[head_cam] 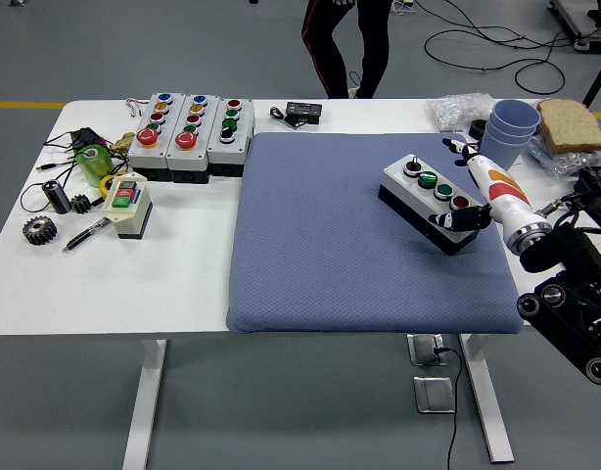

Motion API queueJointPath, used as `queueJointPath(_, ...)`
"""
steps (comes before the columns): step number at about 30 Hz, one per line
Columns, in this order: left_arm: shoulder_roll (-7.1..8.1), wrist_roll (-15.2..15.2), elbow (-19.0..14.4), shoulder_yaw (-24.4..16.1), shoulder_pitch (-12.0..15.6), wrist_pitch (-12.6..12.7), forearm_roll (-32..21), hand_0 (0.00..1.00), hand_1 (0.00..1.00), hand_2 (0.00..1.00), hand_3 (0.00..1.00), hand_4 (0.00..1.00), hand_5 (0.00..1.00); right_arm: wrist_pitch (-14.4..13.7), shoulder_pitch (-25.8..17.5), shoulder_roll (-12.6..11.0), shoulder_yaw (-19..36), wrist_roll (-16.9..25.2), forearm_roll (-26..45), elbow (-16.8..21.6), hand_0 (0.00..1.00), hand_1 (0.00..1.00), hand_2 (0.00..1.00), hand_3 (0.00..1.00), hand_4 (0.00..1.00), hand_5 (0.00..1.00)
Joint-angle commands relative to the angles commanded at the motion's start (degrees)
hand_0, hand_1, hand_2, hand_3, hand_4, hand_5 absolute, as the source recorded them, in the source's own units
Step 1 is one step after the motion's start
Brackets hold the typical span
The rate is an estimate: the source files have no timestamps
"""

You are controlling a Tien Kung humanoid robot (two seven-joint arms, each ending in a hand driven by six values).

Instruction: Pick up the button,place it on the desk,press the button,press the button

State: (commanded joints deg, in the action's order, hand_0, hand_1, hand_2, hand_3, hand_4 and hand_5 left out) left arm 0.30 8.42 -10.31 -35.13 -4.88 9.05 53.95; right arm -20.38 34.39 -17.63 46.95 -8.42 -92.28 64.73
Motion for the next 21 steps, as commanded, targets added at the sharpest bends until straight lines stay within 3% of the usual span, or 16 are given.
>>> queueJointPath(13,-0.13,0.4,0.0,-0.9,0.7,-0.2,1.5,0.621,0.657,0.674,0.590,0.336,0.638,1.0,3.8,2.6,-2.9,-4.5,-0.1,-7.3,0.958,0.853,0.939,0.942,0.993,0.077)
queueJointPath(21,-0.03,0.4,0.0,-1.0,0.8,-0.3,1.9,0.621,0.657,0.673,0.590,0.335,0.641,6.3,8.1,4.3,-4.7,-8.9,-0.5,-12.7,0.937,0.855,0.937,0.909,0.993,0.085)
